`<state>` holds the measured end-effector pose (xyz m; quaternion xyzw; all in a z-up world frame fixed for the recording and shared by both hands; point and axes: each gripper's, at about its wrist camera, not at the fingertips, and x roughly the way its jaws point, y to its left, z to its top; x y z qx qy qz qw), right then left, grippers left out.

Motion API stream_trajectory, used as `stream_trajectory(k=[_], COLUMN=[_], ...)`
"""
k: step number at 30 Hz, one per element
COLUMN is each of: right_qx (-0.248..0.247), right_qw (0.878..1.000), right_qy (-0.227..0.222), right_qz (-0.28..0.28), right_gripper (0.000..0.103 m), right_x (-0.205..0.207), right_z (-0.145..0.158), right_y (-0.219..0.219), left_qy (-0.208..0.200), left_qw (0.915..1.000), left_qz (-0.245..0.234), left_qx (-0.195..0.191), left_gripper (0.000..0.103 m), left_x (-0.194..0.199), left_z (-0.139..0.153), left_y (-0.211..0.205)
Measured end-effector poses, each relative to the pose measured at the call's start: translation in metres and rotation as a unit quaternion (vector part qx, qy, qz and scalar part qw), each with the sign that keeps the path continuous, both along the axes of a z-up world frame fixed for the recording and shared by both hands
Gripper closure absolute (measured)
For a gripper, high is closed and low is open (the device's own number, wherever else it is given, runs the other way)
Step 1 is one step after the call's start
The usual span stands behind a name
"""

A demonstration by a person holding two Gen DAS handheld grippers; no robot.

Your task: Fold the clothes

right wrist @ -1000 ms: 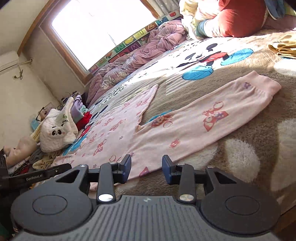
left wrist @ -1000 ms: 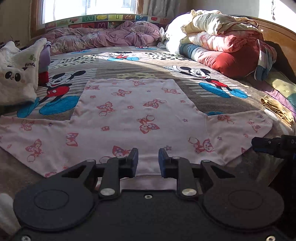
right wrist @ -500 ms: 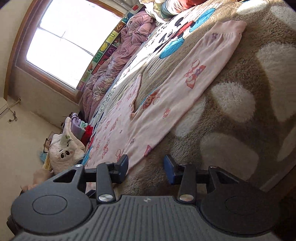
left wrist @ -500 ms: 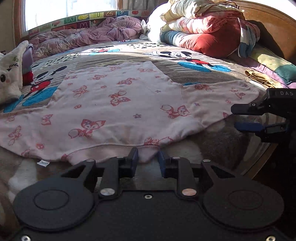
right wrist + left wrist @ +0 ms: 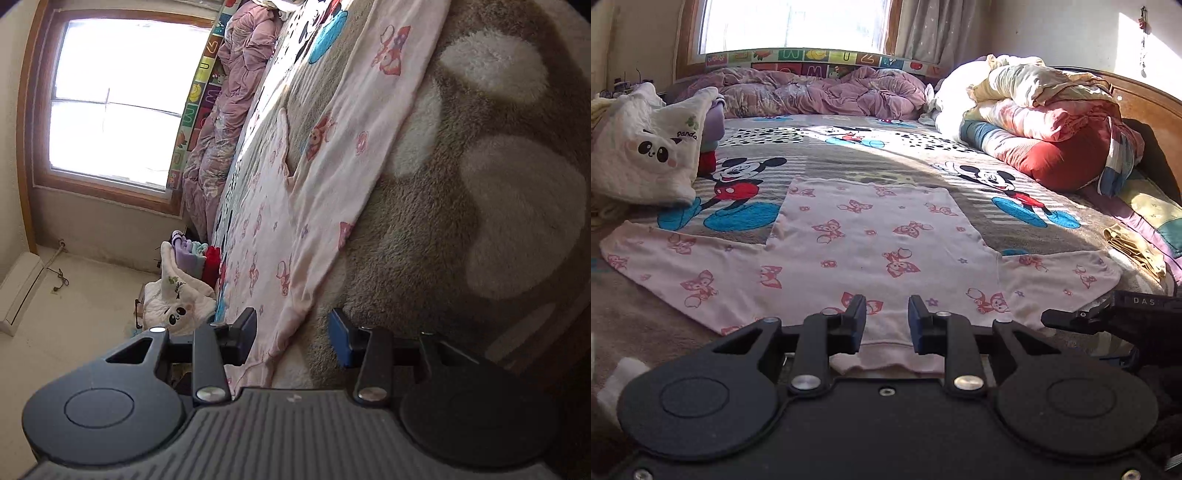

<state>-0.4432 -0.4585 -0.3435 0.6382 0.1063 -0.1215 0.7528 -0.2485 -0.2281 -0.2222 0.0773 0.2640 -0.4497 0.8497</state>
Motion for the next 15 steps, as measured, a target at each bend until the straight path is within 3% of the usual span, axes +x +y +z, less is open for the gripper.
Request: stream_trajectory(k=[5, 10, 15], right_qx=[0.041, 0.039, -0.022], right_qw=[0.999, 0.999, 0.999], right_qy=[-0.009, 0.000, 0.028], right_qz=[-0.013, -0.036, -0.033], right_gripper=[0.056, 0.055, 0.060], right_x=[0.011, 0.022, 0.037], right_z=[-0.006, -0.005, 0.004], right_y=[0.001, 0.006, 0.014], left_qy=[-0.014, -0.019, 0.002], left_qw=[0.9998, 0.9993, 0.9990], left_qz=[-0.001, -0.005, -0.012], left_qx=[-0.014, -0.032, -0.043], left_gripper=[0.079, 0.079, 0.079], left_x=[-0.009, -0.015, -0.013], left_z=[0.019, 0.035, 0.043], left_y=[0.009, 0.009, 0.000])
